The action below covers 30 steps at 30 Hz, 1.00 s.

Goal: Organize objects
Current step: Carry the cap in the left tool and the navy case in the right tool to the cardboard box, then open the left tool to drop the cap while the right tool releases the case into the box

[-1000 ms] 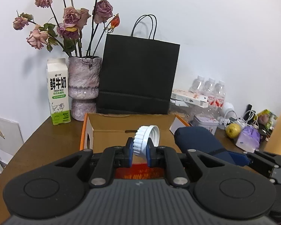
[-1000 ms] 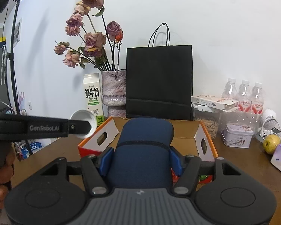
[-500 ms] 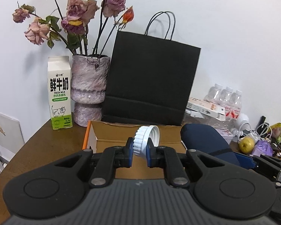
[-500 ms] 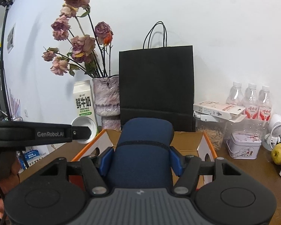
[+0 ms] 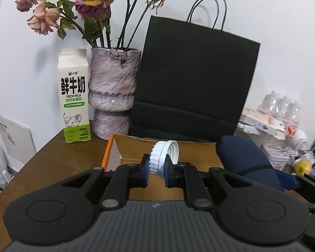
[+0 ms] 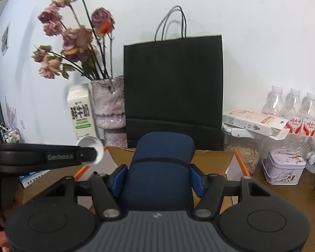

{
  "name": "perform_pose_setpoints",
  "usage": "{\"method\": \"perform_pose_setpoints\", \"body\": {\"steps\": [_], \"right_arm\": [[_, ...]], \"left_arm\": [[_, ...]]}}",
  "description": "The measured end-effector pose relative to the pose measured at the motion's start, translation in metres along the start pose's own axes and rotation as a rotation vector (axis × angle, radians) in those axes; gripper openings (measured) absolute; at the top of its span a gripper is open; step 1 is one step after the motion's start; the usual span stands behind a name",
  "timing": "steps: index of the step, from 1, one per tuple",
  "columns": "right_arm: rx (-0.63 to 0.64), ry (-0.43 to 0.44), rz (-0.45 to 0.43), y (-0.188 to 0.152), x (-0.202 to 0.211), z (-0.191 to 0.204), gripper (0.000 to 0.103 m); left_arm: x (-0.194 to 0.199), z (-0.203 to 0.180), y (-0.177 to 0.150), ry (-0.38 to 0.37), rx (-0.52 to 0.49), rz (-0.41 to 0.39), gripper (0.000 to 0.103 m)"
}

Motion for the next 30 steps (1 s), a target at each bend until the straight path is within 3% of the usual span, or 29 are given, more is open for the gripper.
{"method": "perform_pose_setpoints", "body": {"steps": [11, 21, 23, 24, 25, 26, 27, 30], "right_arm": [[-0.020, -0.037, 0.055, -0.016, -0.049, -0.022, 0.062], [-0.008, -0.054, 0.090, -0.026, -0.064, -0.025, 0.062], [-0.009, -0.058, 0.094, -0.026, -0.064, -0.025, 0.064], [-0.013, -0.064, 0.093, -0.026, -0.063, -0.026, 0.064], [-0.016, -0.071, 0.084, -0.025, -0.062, -0.027, 0.071], [-0.020, -0.079, 0.081, -0.024, -0.061, -0.028, 0.079], [-0.024, -0.088, 0.075, -0.024, -0.060, -0.028, 0.094], [-0.027, -0.101, 0.069, -0.022, -0.058, -0.029, 0.097]], "left_arm": [[-0.034, -0.003, -0.010, 0.016, -0.015, 0.011, 0.014], [-0.051, -0.002, -0.020, 0.026, -0.016, 0.050, 0.015], [-0.049, -0.002, -0.019, 0.030, -0.013, 0.034, 0.033], [-0.047, -0.002, -0.018, 0.030, -0.010, 0.027, 0.062], [-0.045, -0.002, -0.018, 0.040, -0.009, 0.015, 0.091], [-0.043, -0.003, -0.017, 0.055, -0.012, -0.001, 0.099], [-0.040, -0.003, -0.016, 0.071, -0.017, -0.022, 0.103], [-0.037, -0.004, -0.014, 0.076, -0.019, -0.033, 0.103]]}}
Point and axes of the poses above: each gripper's, at about its wrist camera, not at the fingertips, and x roughly against the way its jaws point, z to its left, y to its top, the point moved 2 cm from there along -x, roughly the way its jaws point
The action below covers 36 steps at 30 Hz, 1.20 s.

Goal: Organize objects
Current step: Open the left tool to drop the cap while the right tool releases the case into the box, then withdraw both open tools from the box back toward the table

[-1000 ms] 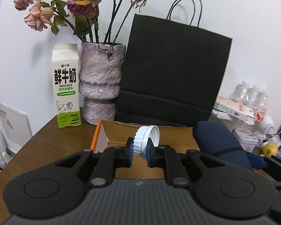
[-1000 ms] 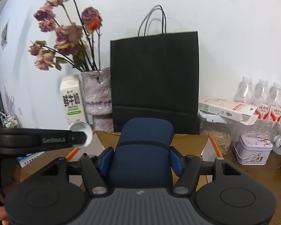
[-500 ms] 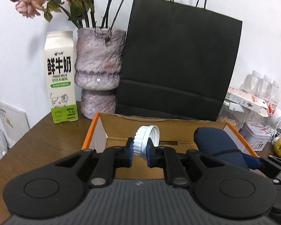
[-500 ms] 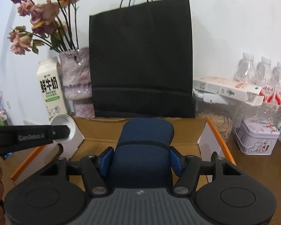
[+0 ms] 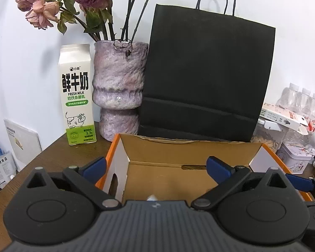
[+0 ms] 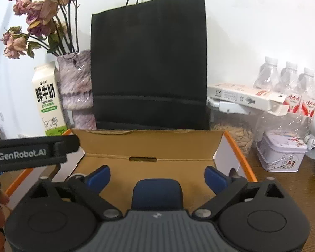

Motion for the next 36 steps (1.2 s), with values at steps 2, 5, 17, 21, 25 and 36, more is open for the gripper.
{"method": "perform_pose_setpoints", "body": {"steps": [2, 5, 17, 21, 25, 36], "right_arm": [[0.000, -0.001, 0.002, 0.000, 0.001, 0.000, 0.097], [0.001, -0.001, 0.006, 0.001, 0.002, 0.000, 0.098], [-0.012, 0.001, -0.002, 0.005, 0.016, -0.003, 0.101], [-0.013, 0.006, -0.009, 0.007, 0.024, -0.003, 0.102], [0.004, 0.005, -0.016, 0.007, 0.033, -0.001, 0.102], [0.015, 0.002, -0.031, 0.003, 0.065, -0.002, 0.102]], "left_arm": [[0.000, 0.000, 0.000, -0.007, 0.005, 0.007, 0.103], [0.001, 0.000, 0.000, 0.000, 0.003, 0.010, 0.103], [0.015, 0.002, 0.004, -0.018, 0.016, 0.016, 0.103], [0.022, 0.002, 0.005, -0.022, 0.013, 0.007, 0.103], [0.031, 0.004, 0.004, -0.027, 0.015, 0.001, 0.103], [0.066, 0.017, 0.004, -0.031, 0.018, -0.025, 0.103]]}}
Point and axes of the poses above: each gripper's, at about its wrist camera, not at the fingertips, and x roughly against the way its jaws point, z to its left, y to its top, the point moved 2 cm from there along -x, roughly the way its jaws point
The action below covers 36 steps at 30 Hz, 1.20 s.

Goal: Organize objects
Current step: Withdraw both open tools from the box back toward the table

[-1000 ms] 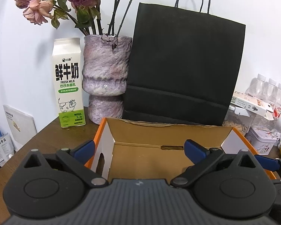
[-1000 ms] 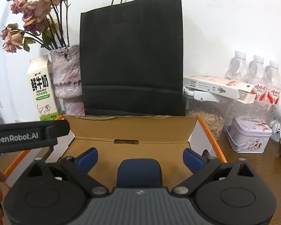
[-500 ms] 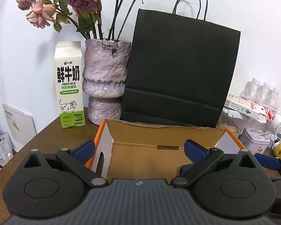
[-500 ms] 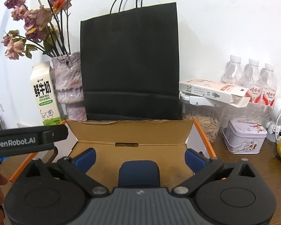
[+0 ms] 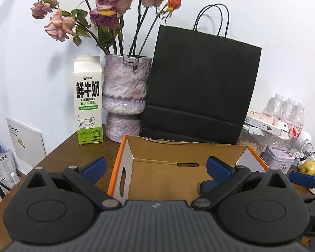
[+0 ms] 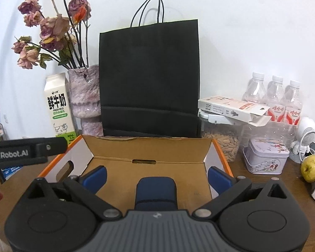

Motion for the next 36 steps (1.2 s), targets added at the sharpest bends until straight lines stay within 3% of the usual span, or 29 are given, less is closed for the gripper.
{"method": "perform_pose_setpoints", "body": {"steps": [16, 23, 27, 36], "right_arm": [[-0.012, -0.007, -0.032, -0.007, 0.061, 0.004, 0.103], [-0.004, -0.017, -0.048, -0.006, 0.088, 0.010, 0.103], [0.011, -0.034, -0.061, -0.004, 0.109, 0.012, 0.103], [0.016, -0.049, -0.072, -0.013, 0.155, 0.016, 0.103]], "left_arm": [[0.058, -0.004, 0.001, -0.006, -0.063, -0.052, 0.103], [0.074, -0.003, 0.011, -0.018, -0.045, -0.078, 0.103], [0.083, -0.002, 0.015, -0.010, -0.056, -0.055, 0.103], [0.135, 0.008, 0.011, 0.001, -0.086, -0.074, 0.103]]}}
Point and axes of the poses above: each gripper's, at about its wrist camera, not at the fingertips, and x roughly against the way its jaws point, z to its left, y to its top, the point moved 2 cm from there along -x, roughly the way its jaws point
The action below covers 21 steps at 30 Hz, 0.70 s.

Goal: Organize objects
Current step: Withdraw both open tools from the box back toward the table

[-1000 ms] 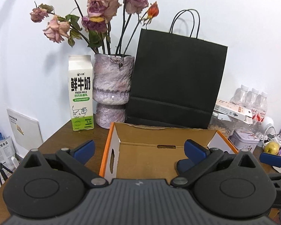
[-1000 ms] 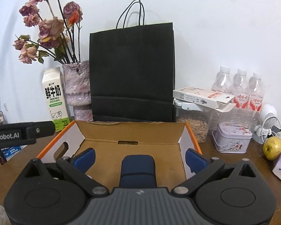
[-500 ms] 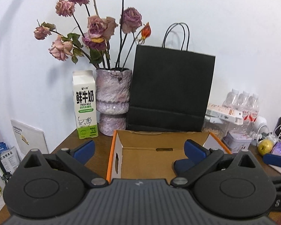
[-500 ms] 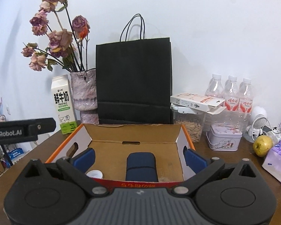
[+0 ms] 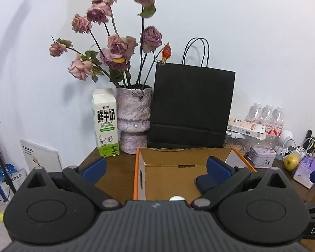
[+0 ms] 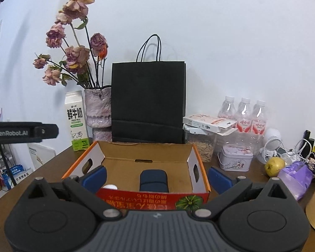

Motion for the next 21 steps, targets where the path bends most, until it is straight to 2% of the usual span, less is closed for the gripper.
{"method": "perform_pose_setpoints", "body": {"steps": [7, 21], "right_arm": [[0.007, 0.010, 0.006, -0.012, 0.037, 0.009, 0.103], [-0.007, 0.034, 0.042, -0.051, 0.097, 0.026, 0.103]], "left_arm": [[0.044, 0.009, -0.014, 0.012, -0.026, -0.004, 0.103], [0.109, 0.025, -0.062, 0.021, -0.067, 0.069, 0.103]]}}
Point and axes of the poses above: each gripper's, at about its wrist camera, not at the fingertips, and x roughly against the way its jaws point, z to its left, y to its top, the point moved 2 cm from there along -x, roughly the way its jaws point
